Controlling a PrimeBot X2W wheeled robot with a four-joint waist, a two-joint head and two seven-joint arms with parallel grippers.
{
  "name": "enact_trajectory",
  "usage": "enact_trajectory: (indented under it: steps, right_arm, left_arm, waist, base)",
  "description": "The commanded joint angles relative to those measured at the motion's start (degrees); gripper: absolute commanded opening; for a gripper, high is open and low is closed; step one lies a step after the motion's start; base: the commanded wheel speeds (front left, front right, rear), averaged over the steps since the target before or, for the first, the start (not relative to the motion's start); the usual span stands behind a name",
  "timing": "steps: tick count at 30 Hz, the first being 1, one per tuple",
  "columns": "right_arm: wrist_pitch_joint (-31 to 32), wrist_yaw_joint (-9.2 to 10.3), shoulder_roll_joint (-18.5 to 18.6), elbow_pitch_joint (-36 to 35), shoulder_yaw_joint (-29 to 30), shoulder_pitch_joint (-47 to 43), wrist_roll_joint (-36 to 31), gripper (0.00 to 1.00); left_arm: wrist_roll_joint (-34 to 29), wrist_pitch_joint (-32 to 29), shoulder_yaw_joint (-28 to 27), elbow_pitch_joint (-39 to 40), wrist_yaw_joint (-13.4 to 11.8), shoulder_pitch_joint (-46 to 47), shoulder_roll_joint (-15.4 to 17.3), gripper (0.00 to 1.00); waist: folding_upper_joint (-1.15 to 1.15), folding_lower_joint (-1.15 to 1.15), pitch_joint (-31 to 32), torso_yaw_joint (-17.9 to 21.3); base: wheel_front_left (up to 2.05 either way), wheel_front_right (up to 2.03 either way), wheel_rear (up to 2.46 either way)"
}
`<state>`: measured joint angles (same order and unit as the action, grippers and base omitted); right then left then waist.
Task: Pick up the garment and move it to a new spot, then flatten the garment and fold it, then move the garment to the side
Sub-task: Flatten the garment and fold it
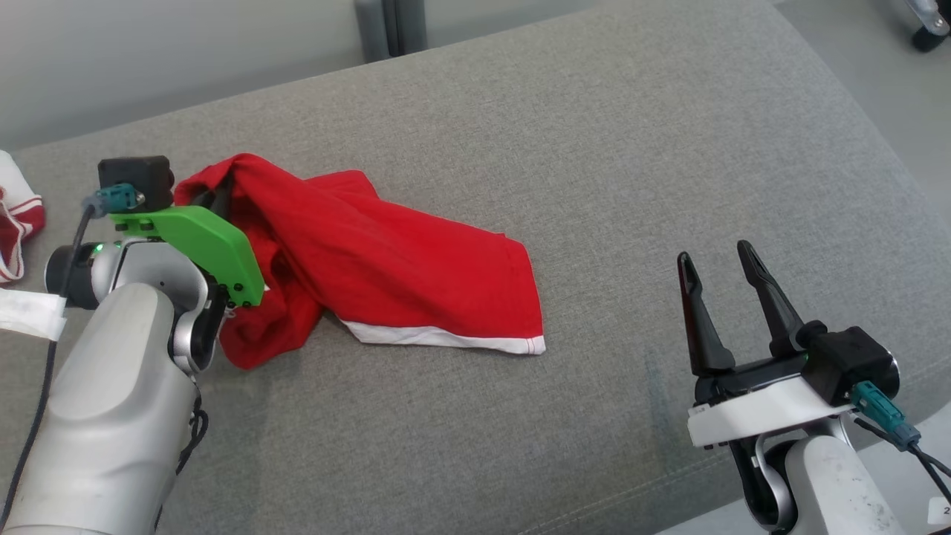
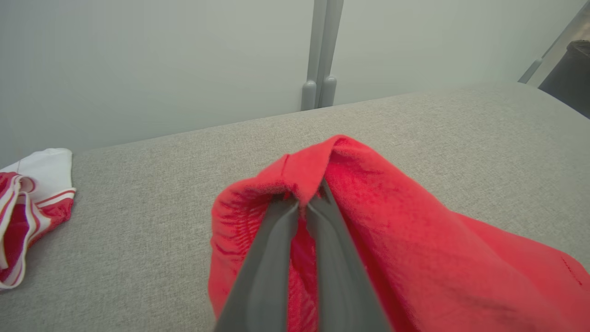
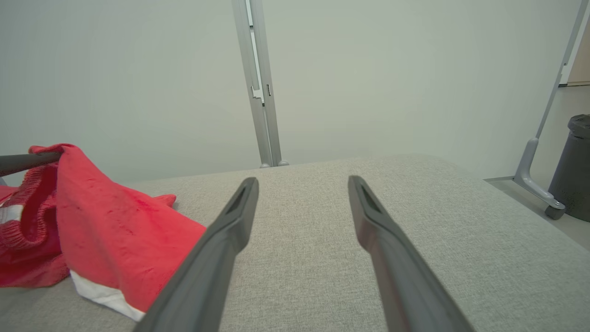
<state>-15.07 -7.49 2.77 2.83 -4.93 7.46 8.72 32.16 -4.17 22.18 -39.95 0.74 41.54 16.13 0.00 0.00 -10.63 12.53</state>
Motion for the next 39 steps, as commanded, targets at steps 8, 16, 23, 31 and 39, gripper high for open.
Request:
enact_trajectory:
  steps: [8, 16, 23, 31, 39]
  right_arm:
    - [-0.21, -0.01, 0.21, 0.42, -1.27, 1.68, 1.12, 1.00]
    - [-0.21, -0.01, 0.21, 1.36, -1.15, 1.13, 0.61, 1.00]
    - [-0.21, -0.01, 0.21, 2.48, -1.35, -0.84, -0.64, 1.00]
    - [-0.20, -0.01, 0.22, 6.21, -3.74, -3.35, -1.65, 1.00]
    - [-0.21, -0.01, 0.22, 14.96, -6.41, -1.96, -2.75, 1.00]
  left_arm:
    - [0.72, 3.06, -0.90, -12.55, 0.57, 5.28, -0.49, 0.00]
    - [1.09, 9.00, -0.30, -19.44, 2.42, 5.38, -2.96, 1.00]
    - [1.28, 14.13, 1.31, -20.64, 5.13, 1.68, -4.39, 1.00]
    - [2.44, 18.60, 1.31, -15.92, 5.94, -7.04, -6.51, 1.00]
    - [0.75, 19.36, 0.30, -5.05, 3.14, -15.74, -8.78, 1.00]
  waist:
    - [0.00, 0.00, -3.82, 2.91]
    - [0.00, 0.00, -2.36, 1.09]
    - [0.00, 0.00, 1.46, -2.73]
    - [0.00, 0.00, 5.15, -7.54]
    - [0.00, 0.00, 5.68, -11.43]
  base:
    - [0.00, 0.00, 0.00]
    - [0.00, 0.00, 0.00]
    - [0.00, 0.00, 0.00]
    - [0.00, 0.00, 0.00]
    - [0.00, 0.00, 0.00]
